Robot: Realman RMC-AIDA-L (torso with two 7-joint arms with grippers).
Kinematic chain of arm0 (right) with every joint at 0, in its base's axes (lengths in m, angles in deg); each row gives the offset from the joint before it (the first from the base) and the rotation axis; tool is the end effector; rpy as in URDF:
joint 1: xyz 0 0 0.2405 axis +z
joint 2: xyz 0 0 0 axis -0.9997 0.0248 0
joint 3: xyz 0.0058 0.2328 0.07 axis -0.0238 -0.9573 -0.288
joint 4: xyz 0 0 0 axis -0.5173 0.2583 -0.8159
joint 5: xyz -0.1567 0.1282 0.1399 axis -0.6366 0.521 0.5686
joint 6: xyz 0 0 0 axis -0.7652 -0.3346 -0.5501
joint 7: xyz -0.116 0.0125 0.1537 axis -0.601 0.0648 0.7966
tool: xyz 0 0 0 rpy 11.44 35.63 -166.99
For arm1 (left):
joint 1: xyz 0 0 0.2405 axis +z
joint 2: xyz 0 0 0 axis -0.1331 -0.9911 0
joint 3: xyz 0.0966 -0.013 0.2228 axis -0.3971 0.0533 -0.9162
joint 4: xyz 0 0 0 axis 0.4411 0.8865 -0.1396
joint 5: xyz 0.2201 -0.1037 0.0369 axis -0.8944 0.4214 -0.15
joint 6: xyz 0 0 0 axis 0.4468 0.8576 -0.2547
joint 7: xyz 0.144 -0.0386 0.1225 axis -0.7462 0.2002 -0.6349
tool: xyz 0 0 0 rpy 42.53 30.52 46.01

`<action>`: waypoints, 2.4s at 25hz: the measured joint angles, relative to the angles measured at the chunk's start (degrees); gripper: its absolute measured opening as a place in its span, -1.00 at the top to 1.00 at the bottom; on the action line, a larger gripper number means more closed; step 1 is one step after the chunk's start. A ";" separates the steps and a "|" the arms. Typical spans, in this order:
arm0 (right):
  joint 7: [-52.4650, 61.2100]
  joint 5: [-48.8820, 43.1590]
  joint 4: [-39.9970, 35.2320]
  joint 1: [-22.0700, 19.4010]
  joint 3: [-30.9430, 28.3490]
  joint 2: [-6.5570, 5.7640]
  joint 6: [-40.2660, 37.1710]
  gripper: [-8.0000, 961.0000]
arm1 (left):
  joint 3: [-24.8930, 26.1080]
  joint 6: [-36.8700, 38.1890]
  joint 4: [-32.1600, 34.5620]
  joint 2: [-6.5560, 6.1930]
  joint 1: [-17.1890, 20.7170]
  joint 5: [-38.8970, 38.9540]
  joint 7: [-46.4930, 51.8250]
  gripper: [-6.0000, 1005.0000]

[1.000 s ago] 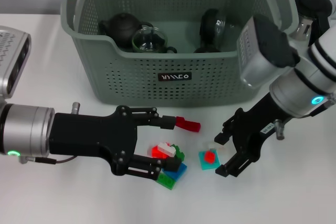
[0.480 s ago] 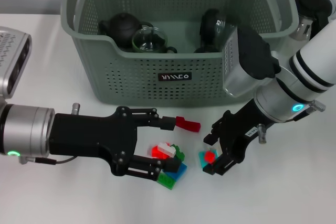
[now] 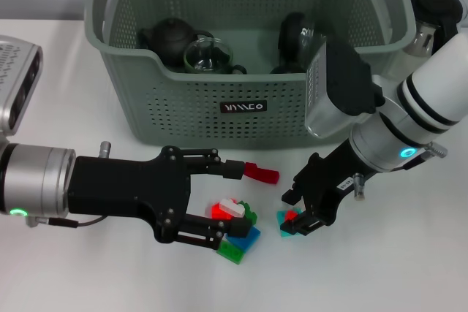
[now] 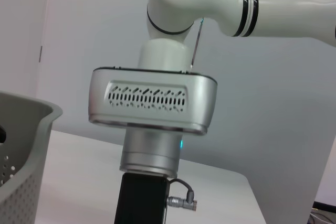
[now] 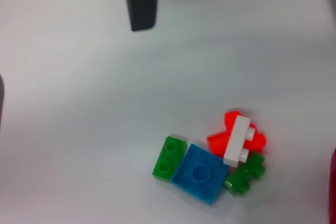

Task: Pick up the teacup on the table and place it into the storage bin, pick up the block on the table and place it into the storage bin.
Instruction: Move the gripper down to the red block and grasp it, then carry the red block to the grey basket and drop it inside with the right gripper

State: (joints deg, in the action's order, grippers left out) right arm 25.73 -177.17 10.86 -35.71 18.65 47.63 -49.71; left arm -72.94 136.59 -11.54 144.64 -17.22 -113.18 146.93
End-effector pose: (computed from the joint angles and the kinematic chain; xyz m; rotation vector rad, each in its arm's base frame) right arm 0.1725 0.3883 -0.1373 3.0467 -0.2754 0.4655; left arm -0.2055 0.3117 -0.0383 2.9793 0.3535 0.8824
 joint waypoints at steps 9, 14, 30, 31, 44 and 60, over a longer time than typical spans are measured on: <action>0.00 0.17 1.08 0.23 0.78 0.05 1.33 -0.11 | 0.00 -0.06 -0.10 0.00 -0.01 -0.06 -0.03 -0.63; 0.00 0.17 1.09 0.21 1.20 0.05 1.38 -0.12 | 0.00 -0.45 -0.17 0.03 0.01 -0.16 -0.02 -0.63; -0.01 0.42 1.09 0.07 2.19 0.05 1.56 0.24 | 0.00 -0.59 -0.17 0.18 0.26 -0.24 0.22 -0.63; -0.01 0.60 1.09 0.08 2.32 0.05 1.56 0.24 | 0.00 -0.59 -0.17 0.18 0.26 -0.24 0.23 -0.63; 0.50 0.96 0.53 0.20 3.73 0.04 1.87 0.37 | 0.00 -0.63 -0.26 0.10 0.26 -0.15 0.31 -0.62; 0.69 0.94 -4.57 -0.37 0.21 -0.64 -3.00 0.55 | 0.80 -0.57 -0.26 0.00 0.35 -0.23 0.31 -0.62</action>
State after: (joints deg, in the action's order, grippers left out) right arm 26.42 -176.24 6.29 -36.08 18.86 46.99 -52.71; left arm -72.15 136.02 -11.80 144.64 -16.87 -113.41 147.24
